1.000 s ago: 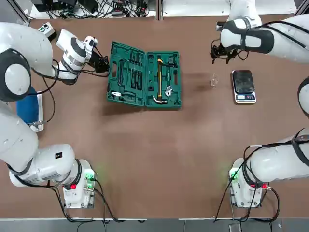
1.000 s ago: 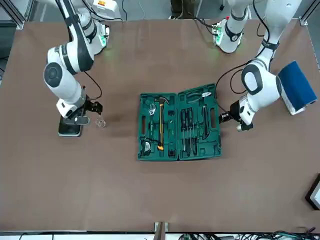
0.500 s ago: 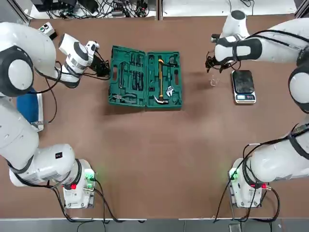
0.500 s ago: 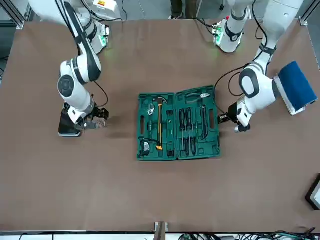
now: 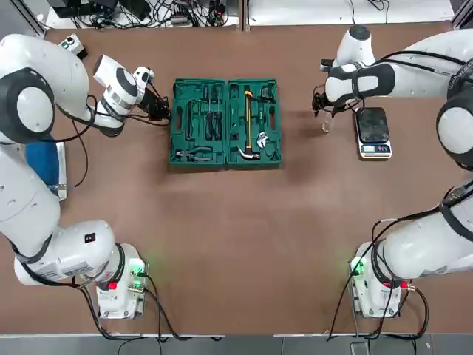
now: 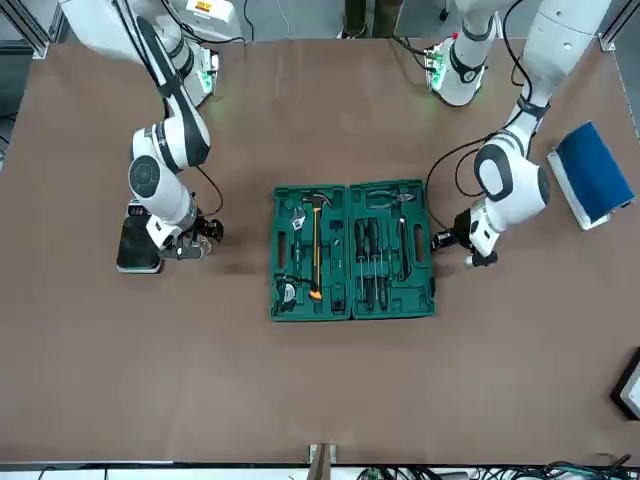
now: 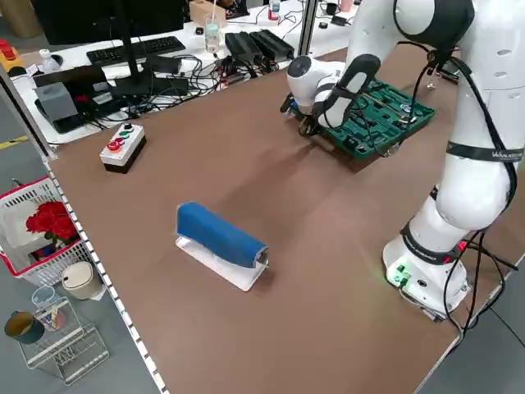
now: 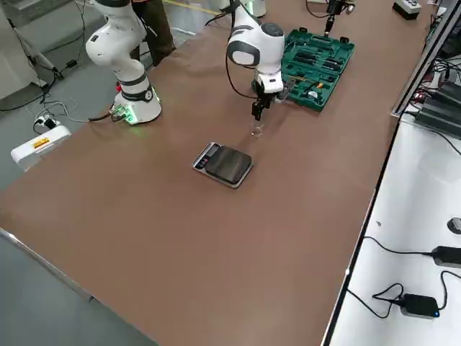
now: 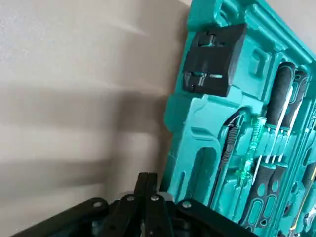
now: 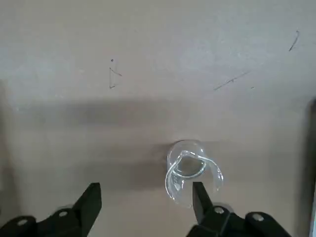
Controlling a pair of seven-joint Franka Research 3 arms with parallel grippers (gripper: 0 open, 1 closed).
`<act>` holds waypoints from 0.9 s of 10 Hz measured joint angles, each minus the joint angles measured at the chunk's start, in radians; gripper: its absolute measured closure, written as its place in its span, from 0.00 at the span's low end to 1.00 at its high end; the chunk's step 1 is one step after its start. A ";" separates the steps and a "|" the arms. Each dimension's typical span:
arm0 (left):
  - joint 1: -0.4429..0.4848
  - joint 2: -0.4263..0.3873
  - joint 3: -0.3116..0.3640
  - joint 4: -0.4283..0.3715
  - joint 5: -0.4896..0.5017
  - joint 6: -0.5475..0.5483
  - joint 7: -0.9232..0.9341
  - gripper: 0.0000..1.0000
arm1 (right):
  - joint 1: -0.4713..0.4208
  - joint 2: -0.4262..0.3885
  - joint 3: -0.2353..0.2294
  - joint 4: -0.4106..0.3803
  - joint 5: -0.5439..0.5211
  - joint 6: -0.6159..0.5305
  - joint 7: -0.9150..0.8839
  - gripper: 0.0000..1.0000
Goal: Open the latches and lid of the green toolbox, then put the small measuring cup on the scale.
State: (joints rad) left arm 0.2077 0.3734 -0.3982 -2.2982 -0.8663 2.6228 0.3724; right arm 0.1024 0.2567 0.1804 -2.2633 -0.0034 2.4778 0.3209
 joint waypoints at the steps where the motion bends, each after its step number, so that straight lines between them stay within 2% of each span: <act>1: 0.000 0.000 0.000 0.000 0.000 0.000 0.000 0.99 | 0.000 0.005 -0.001 0.000 0.000 0.002 0.000 0.19; 6: 0.000 -0.028 -0.004 -0.008 0.006 -0.002 -0.002 0.99 | -0.002 0.035 -0.005 -0.001 0.000 0.024 0.001 0.34; 7: 0.009 -0.041 -0.003 -0.009 0.029 -0.002 -0.006 0.99 | -0.003 0.040 -0.006 -0.001 0.000 0.026 0.001 0.39; 9: 0.057 -0.077 -0.002 -0.008 0.121 -0.052 -0.014 0.99 | -0.006 0.043 -0.010 -0.001 -0.001 0.028 0.001 0.42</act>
State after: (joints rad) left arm 0.2647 0.2961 -0.4005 -2.3066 -0.7456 2.5711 0.3582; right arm 0.0967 0.2995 0.1702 -2.2645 -0.0046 2.5062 0.3216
